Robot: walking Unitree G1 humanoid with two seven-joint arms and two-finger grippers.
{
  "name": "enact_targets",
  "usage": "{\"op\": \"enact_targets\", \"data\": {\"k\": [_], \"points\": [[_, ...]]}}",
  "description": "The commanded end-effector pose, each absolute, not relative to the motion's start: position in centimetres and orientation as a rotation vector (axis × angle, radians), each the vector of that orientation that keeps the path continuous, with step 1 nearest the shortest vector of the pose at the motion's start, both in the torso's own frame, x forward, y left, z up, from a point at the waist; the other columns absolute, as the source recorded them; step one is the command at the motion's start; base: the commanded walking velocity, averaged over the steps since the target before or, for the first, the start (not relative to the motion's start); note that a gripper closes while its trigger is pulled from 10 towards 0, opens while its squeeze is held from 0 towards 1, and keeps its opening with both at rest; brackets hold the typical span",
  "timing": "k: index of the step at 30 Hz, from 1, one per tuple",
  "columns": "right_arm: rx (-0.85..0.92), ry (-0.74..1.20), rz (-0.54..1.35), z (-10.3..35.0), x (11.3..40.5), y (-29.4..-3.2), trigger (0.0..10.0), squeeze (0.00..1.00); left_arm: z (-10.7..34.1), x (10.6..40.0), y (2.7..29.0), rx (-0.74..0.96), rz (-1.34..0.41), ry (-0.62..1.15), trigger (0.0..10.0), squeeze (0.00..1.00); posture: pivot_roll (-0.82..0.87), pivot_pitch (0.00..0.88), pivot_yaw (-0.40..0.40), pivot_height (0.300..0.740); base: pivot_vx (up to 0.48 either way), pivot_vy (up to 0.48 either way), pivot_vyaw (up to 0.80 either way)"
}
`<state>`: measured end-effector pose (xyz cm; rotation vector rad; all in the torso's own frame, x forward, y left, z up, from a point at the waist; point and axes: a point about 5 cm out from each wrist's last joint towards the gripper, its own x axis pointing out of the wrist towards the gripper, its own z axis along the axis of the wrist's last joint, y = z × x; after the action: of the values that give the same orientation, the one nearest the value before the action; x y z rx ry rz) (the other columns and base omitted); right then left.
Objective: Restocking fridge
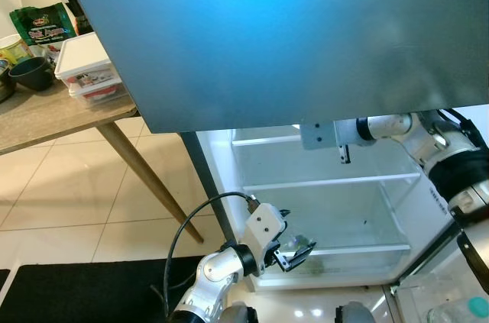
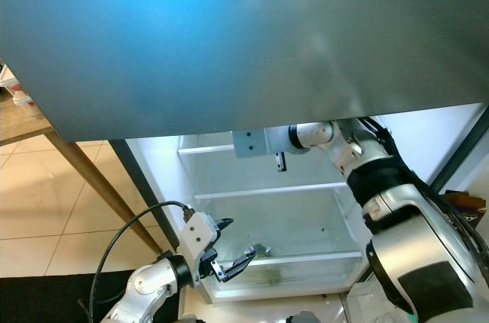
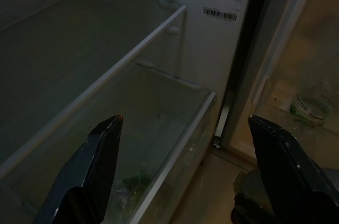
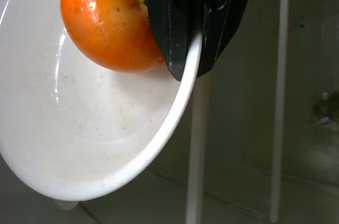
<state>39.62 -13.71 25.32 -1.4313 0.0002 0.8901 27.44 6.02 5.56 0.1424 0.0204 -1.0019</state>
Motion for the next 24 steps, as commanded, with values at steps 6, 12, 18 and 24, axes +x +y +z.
{"op": "enact_targets", "data": {"k": [6,12,18,24], "points": [[-1.441,-0.031,0.83,25.87,40.31,-13.29,10.0,0.0,4.79,27.18,6.45,0.148,-0.995,0.047,10.0,0.0,-0.09,0.168,0.079,0.632,0.0,0.0,0.0],[-1.408,-0.021,0.833,25.63,40.48,-13.24,10.0,0.7,4.58,27.18,6.64,0.156,-0.992,0.053,10.0,0.0,-0.09,0.165,0.077,0.632,0.0,0.0,0.0],[-1.407,-0.029,0.83,25.66,40.55,-13.36,10.0,1.0,4.41,27.13,6.6,0.159,-0.996,0.056,10.0,0.0,-0.09,0.163,0.084,0.632,0.0,0.0,0.0],[-1.422,-0.027,0.815,25.68,40.64,-13.58,10.0,0.95,4.4,27.14,6.5,0.16,-1.0,0.056,10.0,0.0,-0.09,0.162,0.088,0.632,0.0,0.0,0.0]]}}
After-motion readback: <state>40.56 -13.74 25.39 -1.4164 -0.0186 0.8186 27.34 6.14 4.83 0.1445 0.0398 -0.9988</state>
